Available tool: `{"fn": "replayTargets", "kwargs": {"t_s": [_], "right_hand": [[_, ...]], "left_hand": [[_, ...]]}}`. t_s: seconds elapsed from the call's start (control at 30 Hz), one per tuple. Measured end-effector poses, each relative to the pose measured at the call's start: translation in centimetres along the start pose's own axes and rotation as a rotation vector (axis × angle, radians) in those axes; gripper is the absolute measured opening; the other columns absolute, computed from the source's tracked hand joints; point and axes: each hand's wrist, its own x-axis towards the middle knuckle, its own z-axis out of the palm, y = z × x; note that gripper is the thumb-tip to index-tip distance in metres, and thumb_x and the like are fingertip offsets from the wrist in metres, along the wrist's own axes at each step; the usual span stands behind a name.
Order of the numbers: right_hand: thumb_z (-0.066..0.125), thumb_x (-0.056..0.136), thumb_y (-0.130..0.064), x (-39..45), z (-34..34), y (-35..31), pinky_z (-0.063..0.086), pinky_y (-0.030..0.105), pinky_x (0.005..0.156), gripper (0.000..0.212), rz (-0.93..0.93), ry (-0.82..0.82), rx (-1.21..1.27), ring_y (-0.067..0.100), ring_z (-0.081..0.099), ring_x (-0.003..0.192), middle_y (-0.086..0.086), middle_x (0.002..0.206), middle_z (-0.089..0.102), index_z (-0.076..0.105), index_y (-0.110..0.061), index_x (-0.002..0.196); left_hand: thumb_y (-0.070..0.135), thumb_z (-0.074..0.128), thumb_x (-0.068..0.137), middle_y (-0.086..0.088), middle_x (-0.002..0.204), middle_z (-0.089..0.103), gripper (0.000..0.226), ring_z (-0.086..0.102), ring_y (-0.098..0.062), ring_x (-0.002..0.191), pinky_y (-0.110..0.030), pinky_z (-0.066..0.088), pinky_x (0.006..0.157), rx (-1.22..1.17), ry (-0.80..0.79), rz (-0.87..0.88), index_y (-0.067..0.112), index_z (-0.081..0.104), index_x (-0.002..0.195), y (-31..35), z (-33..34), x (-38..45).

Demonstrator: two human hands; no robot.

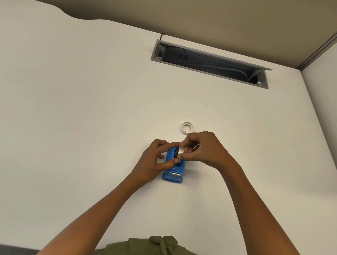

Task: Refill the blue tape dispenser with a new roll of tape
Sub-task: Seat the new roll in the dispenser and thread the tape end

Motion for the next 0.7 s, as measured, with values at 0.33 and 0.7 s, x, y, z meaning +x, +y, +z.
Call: {"fn": "replayTargets", "kwargs": {"t_s": [0.33,0.7], "right_hand": [[0.078,0.074,-0.008,0.0,0.0,1.1,0.055,0.025,0.064,0.012,0.049,0.049,0.292,0.022,0.067,0.071,0.017,0.083,0.074,0.076,-0.003,0.085],[0.075,0.077,-0.007,-1.0,2.9,1.7,0.050,0.023,0.061,0.004,0.148,0.254,0.647,0.013,0.058,0.065,0.006,0.072,0.068,0.072,-0.007,0.081]], "left_hand": [[0.028,0.065,0.084,0.000,0.115,0.050,0.044,0.052,-0.012,0.103,-0.015,0.046,0.083,0.006,0.007,-0.008,0.031,0.053,0.126,0.2,0.1,0.0],[0.025,0.068,0.082,0.000,0.115,0.051,0.049,0.052,-0.010,0.107,-0.019,0.047,0.086,-0.013,0.014,0.018,0.031,0.052,0.128,0.3,0.0,-0.3]]}}
